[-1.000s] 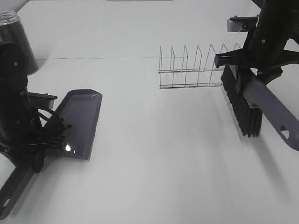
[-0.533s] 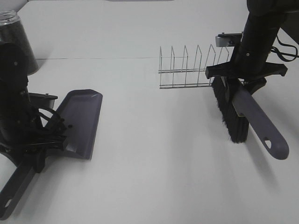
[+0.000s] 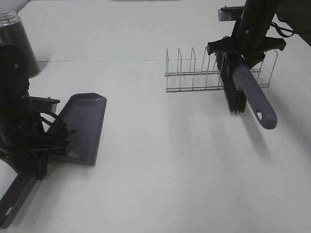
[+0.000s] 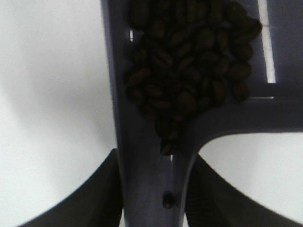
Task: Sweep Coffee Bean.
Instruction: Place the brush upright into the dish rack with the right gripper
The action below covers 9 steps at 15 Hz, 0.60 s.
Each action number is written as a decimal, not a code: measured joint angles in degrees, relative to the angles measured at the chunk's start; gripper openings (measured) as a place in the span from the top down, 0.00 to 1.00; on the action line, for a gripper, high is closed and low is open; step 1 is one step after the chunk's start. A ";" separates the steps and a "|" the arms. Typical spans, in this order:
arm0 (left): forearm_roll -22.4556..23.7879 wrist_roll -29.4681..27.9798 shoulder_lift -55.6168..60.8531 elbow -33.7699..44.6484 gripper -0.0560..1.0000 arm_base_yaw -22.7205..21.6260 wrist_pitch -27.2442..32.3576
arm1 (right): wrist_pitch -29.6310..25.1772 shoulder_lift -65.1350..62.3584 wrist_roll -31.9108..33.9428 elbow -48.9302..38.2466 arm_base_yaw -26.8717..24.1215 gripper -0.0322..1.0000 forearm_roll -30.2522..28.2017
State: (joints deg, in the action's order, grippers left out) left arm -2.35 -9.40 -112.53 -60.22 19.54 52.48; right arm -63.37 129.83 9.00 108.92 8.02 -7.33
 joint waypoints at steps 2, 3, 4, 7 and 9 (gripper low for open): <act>0.00 0.00 0.00 0.00 0.65 0.00 0.00 | -2.23 3.55 -0.17 5.39 0.00 0.62 -0.29; 0.00 0.00 0.00 0.00 0.65 0.00 0.00 | -3.04 5.21 -0.34 7.62 0.00 0.62 -0.34; 0.00 0.00 0.00 0.00 0.65 0.00 0.00 | -3.61 6.42 -0.46 9.40 0.00 0.62 -0.40; 0.00 0.00 0.00 0.00 0.65 0.00 0.00 | -4.70 8.25 -0.52 12.83 -0.06 0.62 -0.57; 0.00 0.00 0.00 0.00 0.65 0.00 0.00 | -4.70 8.42 -0.74 13.06 -0.17 0.62 -0.80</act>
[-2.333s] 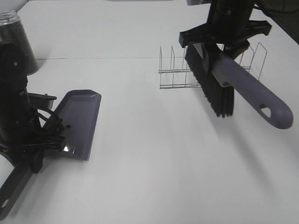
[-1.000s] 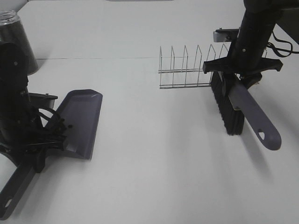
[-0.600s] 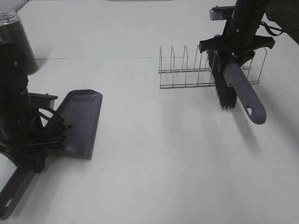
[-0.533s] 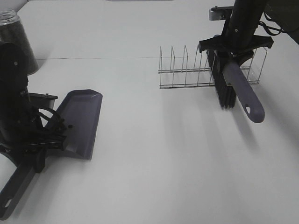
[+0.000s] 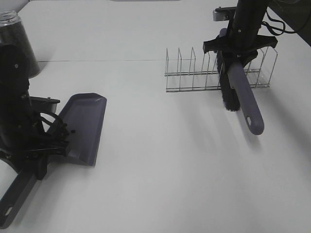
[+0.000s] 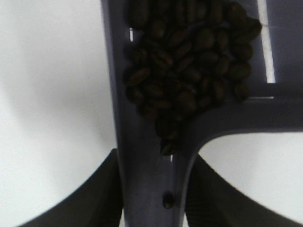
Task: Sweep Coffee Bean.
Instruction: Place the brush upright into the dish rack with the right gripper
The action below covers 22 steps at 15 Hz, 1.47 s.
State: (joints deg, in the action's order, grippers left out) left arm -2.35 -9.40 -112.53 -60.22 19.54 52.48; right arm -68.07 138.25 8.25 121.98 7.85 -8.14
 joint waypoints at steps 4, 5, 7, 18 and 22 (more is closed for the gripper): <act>0.00 0.00 0.00 0.00 0.65 0.00 0.00 | -1.78 0.57 -3.95 0.00 -2.58 0.62 3.27; 0.00 0.00 0.00 0.00 0.65 0.00 0.00 | -1.89 0.69 -5.73 0.00 -3.09 0.62 4.70; -0.06 0.00 0.00 0.00 0.65 0.00 -0.06 | -1.89 0.69 -6.88 0.00 -3.44 0.62 5.50; -1.26 0.63 0.00 0.00 0.65 0.00 -1.60 | 0.69 0.69 -6.65 4.13 -3.55 0.62 8.14; -1.26 0.63 0.00 0.00 0.65 0.00 -1.72 | 0.74 0.86 -7.28 5.79 -3.61 0.62 8.14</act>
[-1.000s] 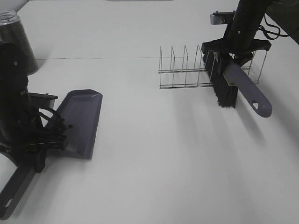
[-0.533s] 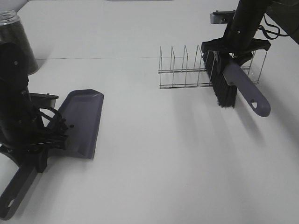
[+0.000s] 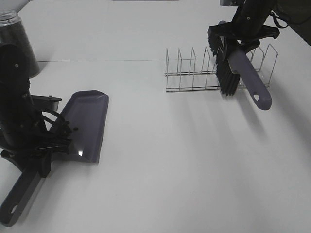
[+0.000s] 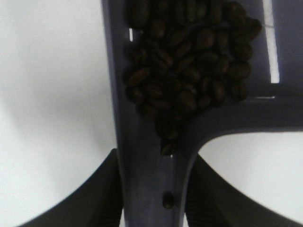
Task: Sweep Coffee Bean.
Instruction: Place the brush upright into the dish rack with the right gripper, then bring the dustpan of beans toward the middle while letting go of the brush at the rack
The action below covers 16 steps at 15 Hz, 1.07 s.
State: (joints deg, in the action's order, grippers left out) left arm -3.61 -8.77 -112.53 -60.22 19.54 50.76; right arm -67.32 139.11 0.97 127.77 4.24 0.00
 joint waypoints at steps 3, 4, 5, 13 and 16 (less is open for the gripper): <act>0.00 0.06 0.00 0.00 0.65 0.00 0.00 | -1.03 1.55 -0.06 0.06 0.00 0.62 0.00; 0.00 0.06 0.00 0.00 0.65 0.00 -0.06 | -1.95 2.58 -0.40 0.17 0.00 0.62 -1.32; 0.00 0.06 0.00 0.00 0.65 0.00 -0.06 | -2.69 3.04 -0.52 0.17 0.00 0.62 -1.66; 0.00 0.06 0.00 0.00 0.65 0.00 -0.06 | -2.69 3.15 -1.78 6.65 0.00 0.44 0.00; -0.11 0.06 0.00 0.00 0.65 0.00 -0.06 | -2.64 3.15 -2.18 8.42 0.00 0.38 0.80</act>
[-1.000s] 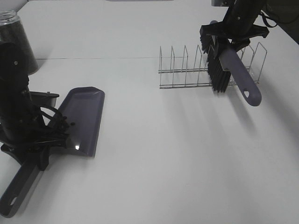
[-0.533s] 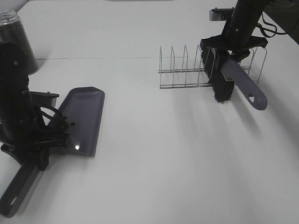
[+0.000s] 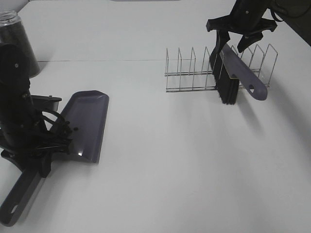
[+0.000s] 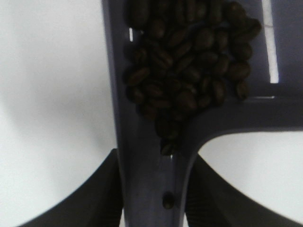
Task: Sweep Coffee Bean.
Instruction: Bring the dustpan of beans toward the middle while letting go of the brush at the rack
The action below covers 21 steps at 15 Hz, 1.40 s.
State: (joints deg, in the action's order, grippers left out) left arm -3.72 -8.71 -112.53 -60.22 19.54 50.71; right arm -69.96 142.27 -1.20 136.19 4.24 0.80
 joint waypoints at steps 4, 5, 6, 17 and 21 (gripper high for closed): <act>-0.11 -0.17 0.00 0.00 0.65 0.00 0.00 | -0.06 -2.58 0.00 0.23 0.00 0.37 0.29; -0.11 -0.46 0.00 -0.40 0.65 0.00 0.06 | -0.06 -4.30 0.06 0.23 0.00 0.36 0.69; -0.11 -0.46 0.00 -1.32 0.65 0.00 0.23 | -0.11 -6.07 0.17 0.23 0.00 0.36 1.49; -1.43 0.11 -3.61 -17.13 0.65 0.00 5.21 | 14.04 -51.57 -0.63 -51.28 0.00 0.36 4.07; -2.46 0.17 -9.85 -19.71 0.65 0.00 5.73 | 19.54 -65.15 -0.80 -69.33 0.00 0.36 4.24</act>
State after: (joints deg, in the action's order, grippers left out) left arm -6.19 -8.54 -122.38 -79.93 19.54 56.44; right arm -50.42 77.12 -2.01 66.86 4.24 5.04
